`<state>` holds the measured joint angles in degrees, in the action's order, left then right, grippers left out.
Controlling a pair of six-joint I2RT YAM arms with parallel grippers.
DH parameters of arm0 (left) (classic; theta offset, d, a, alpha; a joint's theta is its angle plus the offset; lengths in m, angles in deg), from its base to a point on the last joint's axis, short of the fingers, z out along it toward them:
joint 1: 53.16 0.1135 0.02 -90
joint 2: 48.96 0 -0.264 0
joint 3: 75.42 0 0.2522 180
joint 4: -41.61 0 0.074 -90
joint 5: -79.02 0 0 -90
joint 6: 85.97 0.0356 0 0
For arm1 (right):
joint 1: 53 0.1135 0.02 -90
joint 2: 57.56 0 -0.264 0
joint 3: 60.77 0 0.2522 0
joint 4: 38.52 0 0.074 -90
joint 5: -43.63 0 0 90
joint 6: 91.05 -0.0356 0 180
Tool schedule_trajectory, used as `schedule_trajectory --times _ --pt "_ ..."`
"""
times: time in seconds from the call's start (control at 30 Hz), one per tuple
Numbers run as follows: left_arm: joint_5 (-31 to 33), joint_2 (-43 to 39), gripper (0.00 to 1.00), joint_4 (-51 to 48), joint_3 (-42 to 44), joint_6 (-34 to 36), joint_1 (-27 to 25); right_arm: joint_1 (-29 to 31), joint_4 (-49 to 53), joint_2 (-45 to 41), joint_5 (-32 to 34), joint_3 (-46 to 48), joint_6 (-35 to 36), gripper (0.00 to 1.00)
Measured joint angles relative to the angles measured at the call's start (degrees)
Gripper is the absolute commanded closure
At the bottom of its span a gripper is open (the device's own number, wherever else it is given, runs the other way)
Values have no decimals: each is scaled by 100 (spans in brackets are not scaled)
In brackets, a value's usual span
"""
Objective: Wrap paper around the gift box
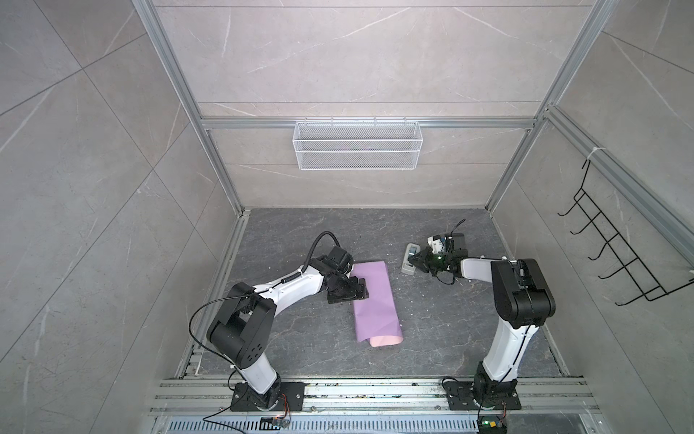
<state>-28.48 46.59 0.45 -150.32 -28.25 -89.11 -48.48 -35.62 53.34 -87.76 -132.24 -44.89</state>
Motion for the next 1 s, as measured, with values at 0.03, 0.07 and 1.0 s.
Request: schedule_trajectory --times 0.03,0.07,1.0 --pt "0 0 10 0 0 0 0 0 -42 0 0 20 -20 88" --pt "0 0 11 0 0 2 0 -4 -74 0 -2 39 -44 89" --pt "0 0 11 2 0 39 0 -46 -1008 -348 -688 664 -1241 100"
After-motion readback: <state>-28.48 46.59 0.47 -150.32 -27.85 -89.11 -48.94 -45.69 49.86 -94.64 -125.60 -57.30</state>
